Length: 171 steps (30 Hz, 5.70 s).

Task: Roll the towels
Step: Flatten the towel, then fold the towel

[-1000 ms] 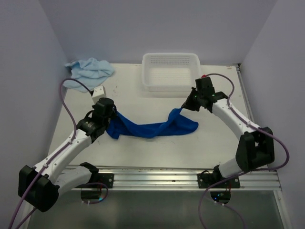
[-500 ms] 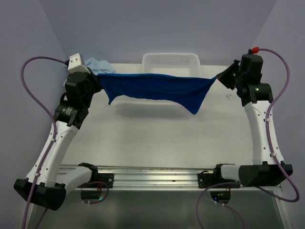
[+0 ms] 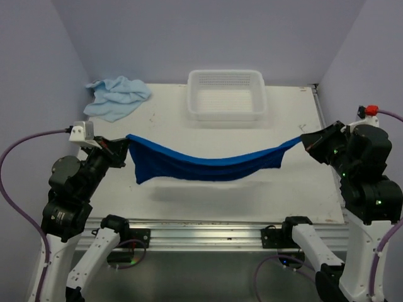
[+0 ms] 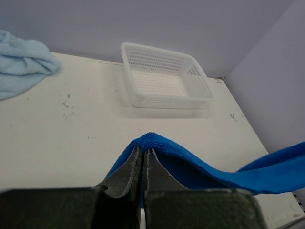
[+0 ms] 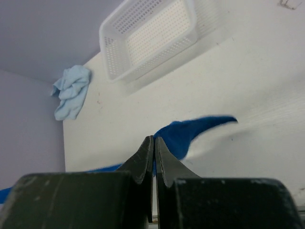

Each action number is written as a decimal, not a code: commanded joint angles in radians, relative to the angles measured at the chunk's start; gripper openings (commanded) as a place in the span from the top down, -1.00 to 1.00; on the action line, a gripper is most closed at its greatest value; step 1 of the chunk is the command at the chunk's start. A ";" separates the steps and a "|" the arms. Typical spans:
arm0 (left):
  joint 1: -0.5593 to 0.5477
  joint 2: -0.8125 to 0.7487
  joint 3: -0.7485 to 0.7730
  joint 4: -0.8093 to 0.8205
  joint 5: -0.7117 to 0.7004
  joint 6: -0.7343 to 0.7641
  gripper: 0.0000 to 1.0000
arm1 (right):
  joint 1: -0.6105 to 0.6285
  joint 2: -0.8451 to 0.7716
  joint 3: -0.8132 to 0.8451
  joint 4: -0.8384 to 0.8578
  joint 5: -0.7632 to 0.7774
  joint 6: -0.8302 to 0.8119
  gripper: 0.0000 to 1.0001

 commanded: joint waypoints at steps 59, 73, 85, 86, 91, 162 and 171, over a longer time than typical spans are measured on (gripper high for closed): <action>0.012 0.805 -0.089 0.293 -0.155 0.569 1.00 | -0.098 0.451 -0.581 0.397 0.035 -0.030 1.00; 0.011 0.752 -0.186 0.267 -0.094 0.547 1.00 | -0.098 0.271 -0.733 0.366 0.054 -0.049 1.00; 0.005 0.755 -0.199 0.250 -0.092 0.523 1.00 | -0.098 0.306 -0.799 0.437 0.041 -0.056 1.00; 0.005 0.753 -0.199 0.247 -0.091 0.523 1.00 | -0.098 0.306 -0.806 0.445 0.041 -0.056 1.00; -0.005 0.738 -0.197 0.241 -0.103 0.517 0.92 | -0.098 0.296 -0.839 0.465 0.020 -0.060 0.96; 0.072 0.828 -0.073 0.396 0.068 0.021 -0.27 | -0.050 0.392 -0.739 0.566 -0.057 -0.069 0.50; 0.232 1.001 -0.120 0.531 0.282 -0.065 0.06 | -0.049 0.461 -0.762 0.618 -0.072 -0.068 0.59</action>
